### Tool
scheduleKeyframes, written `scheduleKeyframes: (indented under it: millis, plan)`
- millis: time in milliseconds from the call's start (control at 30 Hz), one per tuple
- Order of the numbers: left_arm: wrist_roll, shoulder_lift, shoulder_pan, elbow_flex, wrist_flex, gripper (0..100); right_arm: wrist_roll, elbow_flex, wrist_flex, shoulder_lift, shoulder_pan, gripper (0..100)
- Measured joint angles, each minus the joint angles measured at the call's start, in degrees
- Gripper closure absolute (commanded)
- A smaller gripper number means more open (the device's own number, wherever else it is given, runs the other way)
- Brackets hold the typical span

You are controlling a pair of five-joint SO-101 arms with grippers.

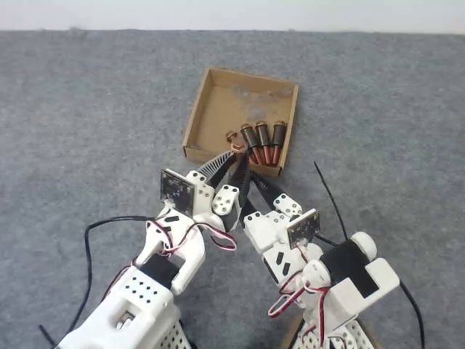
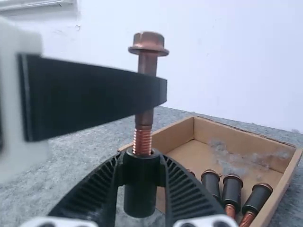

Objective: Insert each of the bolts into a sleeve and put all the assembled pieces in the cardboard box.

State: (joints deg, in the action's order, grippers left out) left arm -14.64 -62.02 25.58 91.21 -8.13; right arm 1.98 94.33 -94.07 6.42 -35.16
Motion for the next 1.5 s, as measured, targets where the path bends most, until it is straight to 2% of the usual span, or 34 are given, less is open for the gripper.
scheduleKeyframes:
  millis: [133, 667, 867, 1000, 1500]
  plan:
    - [2.9, 0.0, 0.35, 1.67, 0.62, 99, 0.0, 0.0, 0.0, 0.0, 0.53, 99.2]
    - [3.69, -1.14, 0.53, 3.78, 2.64, 98, -0.18, 0.0, 0.09, 0.09, 0.53, 99.2]
    - [3.69, -0.53, 0.53, 4.48, 2.73, 86, -0.18, 0.0, 0.09, 0.09, 1.32, 99.2]
    - [3.69, -0.88, 0.09, 5.27, 2.9, 87, -0.18, 0.0, 0.09, 0.09, 3.43, 99.2]
    - [2.81, -1.14, -0.62, 5.27, 4.31, 87, -0.26, -0.09, 0.18, 0.09, 3.6, 99.2]
